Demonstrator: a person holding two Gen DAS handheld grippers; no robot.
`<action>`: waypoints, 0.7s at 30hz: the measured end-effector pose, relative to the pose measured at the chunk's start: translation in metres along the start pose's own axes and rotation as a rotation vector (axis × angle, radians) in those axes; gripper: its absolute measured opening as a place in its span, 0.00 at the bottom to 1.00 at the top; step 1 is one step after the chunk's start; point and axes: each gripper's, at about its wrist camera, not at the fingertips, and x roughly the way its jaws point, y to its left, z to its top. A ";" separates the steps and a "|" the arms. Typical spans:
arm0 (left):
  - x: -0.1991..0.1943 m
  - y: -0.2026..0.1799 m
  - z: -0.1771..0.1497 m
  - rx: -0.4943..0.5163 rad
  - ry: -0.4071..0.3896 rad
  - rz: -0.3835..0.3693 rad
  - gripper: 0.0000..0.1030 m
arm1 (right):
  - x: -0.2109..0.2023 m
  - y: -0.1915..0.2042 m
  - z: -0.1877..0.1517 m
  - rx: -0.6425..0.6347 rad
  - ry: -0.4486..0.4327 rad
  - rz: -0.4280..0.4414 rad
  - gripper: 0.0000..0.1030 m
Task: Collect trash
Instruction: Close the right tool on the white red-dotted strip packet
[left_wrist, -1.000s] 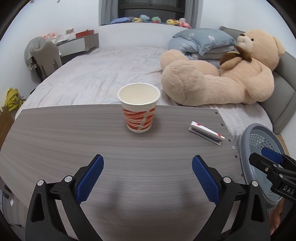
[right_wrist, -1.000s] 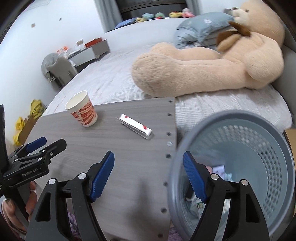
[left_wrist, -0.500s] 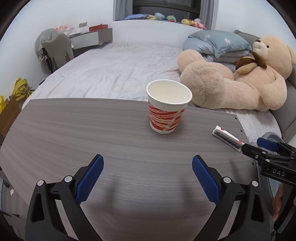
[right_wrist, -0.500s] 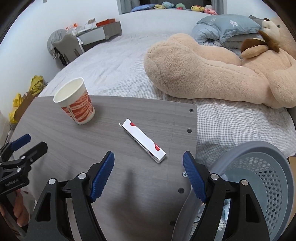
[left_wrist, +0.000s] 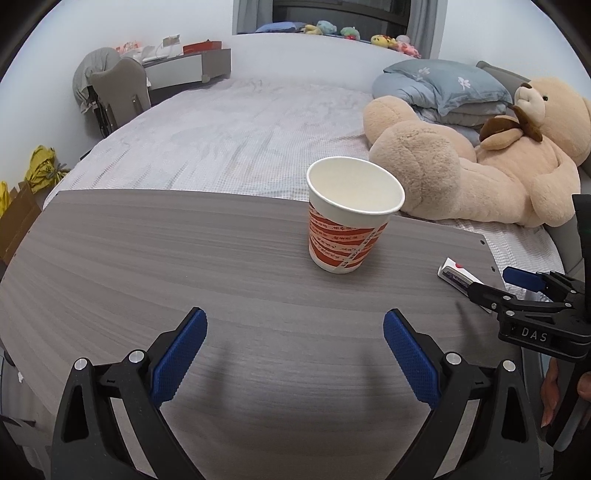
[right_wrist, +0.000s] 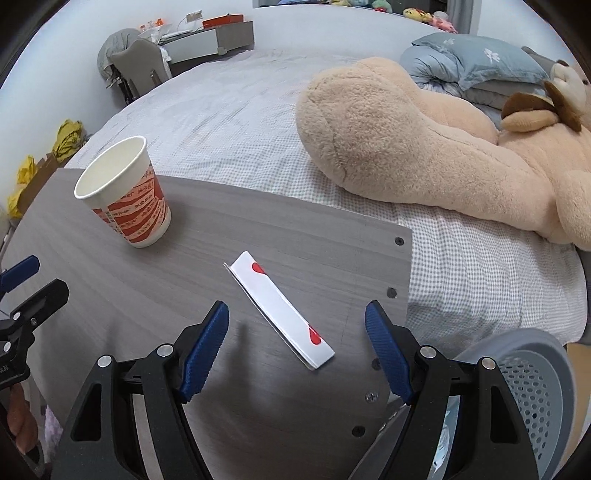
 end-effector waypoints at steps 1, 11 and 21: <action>0.000 0.000 0.000 -0.001 0.001 0.000 0.92 | 0.001 0.002 0.001 -0.007 0.002 -0.003 0.71; 0.002 0.003 0.000 -0.009 0.007 0.000 0.92 | 0.014 0.009 0.007 -0.045 0.043 0.017 0.59; 0.001 0.006 -0.001 -0.013 0.005 -0.003 0.92 | 0.020 0.011 0.007 -0.056 0.075 0.023 0.44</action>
